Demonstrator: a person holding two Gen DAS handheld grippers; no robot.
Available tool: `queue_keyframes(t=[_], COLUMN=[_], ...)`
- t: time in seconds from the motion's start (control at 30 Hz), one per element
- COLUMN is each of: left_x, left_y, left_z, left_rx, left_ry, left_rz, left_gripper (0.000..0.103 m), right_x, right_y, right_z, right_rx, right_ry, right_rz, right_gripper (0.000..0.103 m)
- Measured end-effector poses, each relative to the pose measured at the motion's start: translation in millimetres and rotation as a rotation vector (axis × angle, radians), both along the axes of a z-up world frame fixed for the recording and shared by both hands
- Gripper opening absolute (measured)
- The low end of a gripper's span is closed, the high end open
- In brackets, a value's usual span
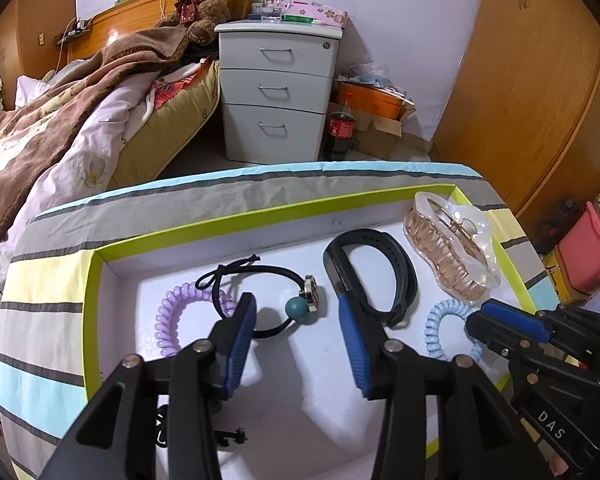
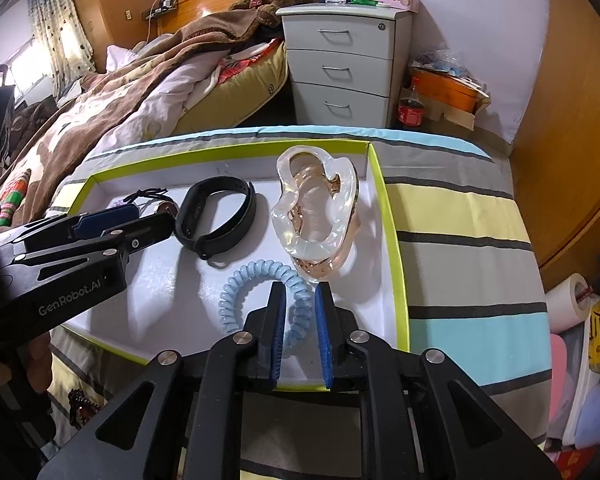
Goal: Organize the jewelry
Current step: 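Open the left tool to drop the black hair tie while the right tool releases the coil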
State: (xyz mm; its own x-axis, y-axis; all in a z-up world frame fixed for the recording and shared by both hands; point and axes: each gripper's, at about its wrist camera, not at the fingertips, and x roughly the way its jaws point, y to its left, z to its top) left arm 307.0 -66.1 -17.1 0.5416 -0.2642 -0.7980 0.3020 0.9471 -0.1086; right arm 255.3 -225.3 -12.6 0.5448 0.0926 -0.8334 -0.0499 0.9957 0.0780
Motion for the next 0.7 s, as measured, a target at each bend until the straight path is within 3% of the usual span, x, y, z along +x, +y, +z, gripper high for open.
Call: queue_keyframes(t=[0.13, 0.7], left_x=[-7.7, -56.4], left_y=[0.1, 14.2], left_z=[4.5, 44.2], left_rx=[-0.007, -0.02], left_ry=[-0.01, -0.092], left_rz=[-0.004, 0.036], left_gripper=[0.057, 0.066], right_x=[-1.7, -38.3], right_y=[0.2, 0.1], right_z=[2.9, 31.5], right_rx=[0.002, 0.03], right_ry=[-0.006, -0.073], right_rz=[-0.004, -0.011], right_gripper=[0.016, 0.017])
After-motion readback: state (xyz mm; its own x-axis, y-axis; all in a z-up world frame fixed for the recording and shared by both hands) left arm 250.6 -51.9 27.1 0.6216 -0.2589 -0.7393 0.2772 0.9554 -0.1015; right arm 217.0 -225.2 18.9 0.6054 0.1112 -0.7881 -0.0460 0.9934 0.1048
